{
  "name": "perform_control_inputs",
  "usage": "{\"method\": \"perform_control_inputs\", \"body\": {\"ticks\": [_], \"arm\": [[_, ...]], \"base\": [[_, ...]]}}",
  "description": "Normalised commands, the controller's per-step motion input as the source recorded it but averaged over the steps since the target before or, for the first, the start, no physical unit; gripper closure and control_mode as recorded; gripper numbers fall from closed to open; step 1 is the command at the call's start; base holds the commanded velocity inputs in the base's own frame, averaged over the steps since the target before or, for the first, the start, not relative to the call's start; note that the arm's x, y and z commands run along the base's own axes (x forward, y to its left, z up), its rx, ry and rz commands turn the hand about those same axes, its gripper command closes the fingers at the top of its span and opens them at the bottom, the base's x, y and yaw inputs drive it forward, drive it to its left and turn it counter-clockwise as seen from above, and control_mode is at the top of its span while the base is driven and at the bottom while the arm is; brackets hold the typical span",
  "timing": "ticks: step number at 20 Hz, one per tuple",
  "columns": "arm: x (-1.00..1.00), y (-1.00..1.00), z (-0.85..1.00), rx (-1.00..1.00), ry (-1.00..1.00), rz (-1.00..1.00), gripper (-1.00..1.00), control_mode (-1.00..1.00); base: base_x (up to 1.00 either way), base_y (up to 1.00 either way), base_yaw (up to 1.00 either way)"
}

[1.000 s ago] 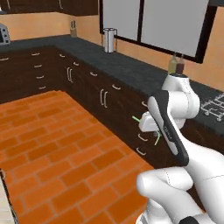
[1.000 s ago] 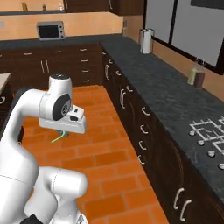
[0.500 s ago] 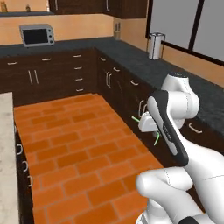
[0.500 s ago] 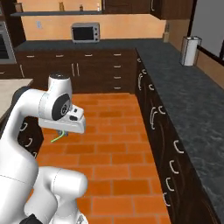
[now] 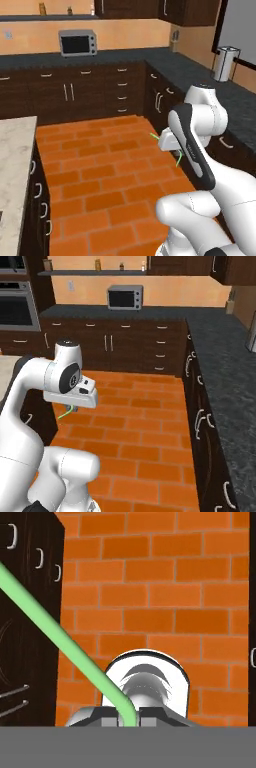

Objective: Take a straw from the drawer in front and place it inside the glass cup on the dining counter.

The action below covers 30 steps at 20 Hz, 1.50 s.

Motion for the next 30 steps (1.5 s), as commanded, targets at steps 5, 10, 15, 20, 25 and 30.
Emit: {"method": "perform_control_inputs", "body": {"ticks": [5,10,15,20,25,30], "arm": [[0.00,0.00,0.00,0.00,0.00,0.00,1.00,1.00],[0.00,0.00,0.00,0.00,0.00,0.00,1.00,1.00],[0.00,0.00,0.00,0.00,0.00,0.00,1.00,1.00],[0.00,0.00,0.00,0.00,0.00,0.00,1.00,1.00],[0.00,0.00,0.00,0.00,0.00,0.00,1.00,1.00],[0.00,0.00,0.00,0.00,0.00,0.00,1.00,1.00]], "base": [[1.00,-0.28,0.29],[1.00,-0.25,0.28],[1.00,-0.23,0.35],[1.00,-0.25,0.36],[1.00,-0.31,0.37],[1.00,-0.28,0.40]]}}
